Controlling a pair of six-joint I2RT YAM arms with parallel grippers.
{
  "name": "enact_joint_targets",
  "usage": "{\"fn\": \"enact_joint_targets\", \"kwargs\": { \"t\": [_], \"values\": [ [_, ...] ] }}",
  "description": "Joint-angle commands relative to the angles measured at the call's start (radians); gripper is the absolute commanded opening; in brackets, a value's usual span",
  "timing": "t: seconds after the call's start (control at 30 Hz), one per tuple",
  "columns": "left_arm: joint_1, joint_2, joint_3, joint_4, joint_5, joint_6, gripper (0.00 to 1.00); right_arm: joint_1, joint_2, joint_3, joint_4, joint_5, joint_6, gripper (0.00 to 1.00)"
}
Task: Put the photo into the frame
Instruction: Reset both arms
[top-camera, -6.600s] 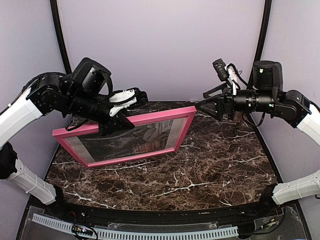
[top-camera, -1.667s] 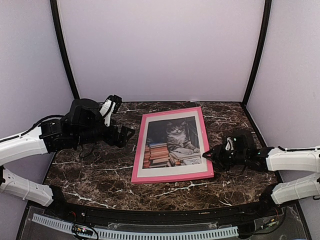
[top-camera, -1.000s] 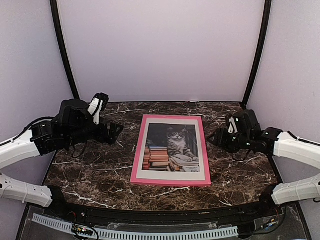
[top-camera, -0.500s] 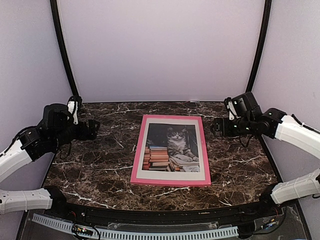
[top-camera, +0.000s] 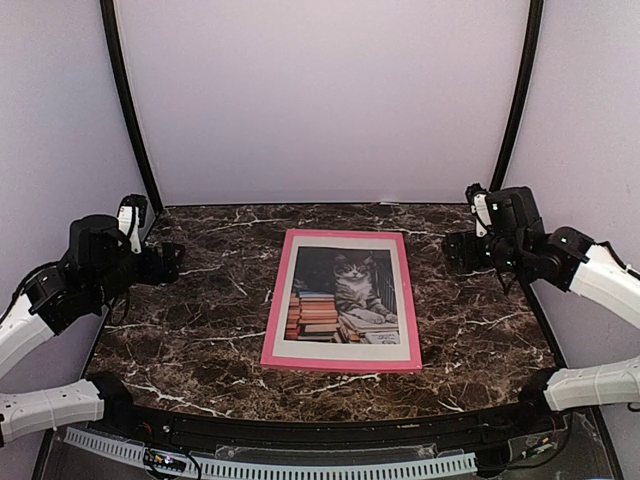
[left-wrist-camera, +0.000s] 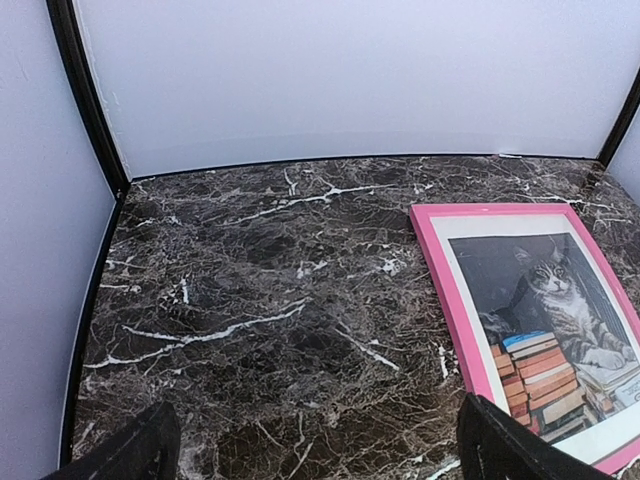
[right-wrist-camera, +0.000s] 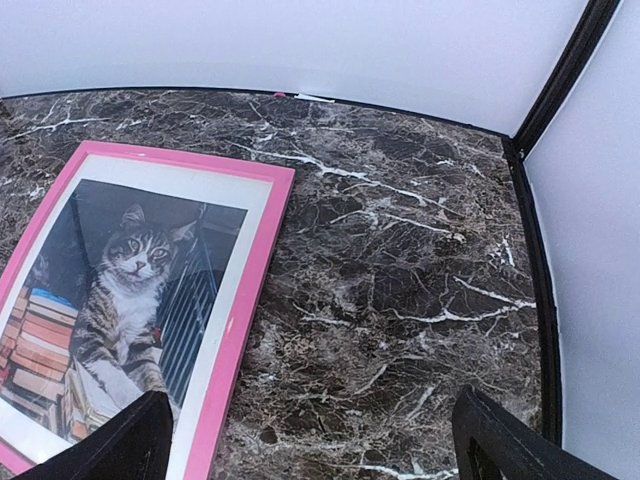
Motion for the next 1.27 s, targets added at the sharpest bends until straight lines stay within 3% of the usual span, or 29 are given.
{"fn": "enact_joint_targets", "kwargs": {
  "t": [0.0, 0.33, 1.23],
  "values": [
    [0.005, -0.054, -0.049, 0.026, -0.026, 0.013, 0.99, -0.005, -0.059, -0.052, 0.098, 0.042, -0.043, 0.99],
    [0.006, -0.165, -0.120, 0.109, -0.048, 0.033, 0.99, -0.007, -0.201, -0.127, 0.174, 0.055, -0.048, 0.99],
    [0.006, -0.145, -0.114, 0.082, -0.020, 0.026, 0.99, -0.009, -0.190, -0.116, 0.156, 0.077, -0.054, 0.99]
  ]
}}
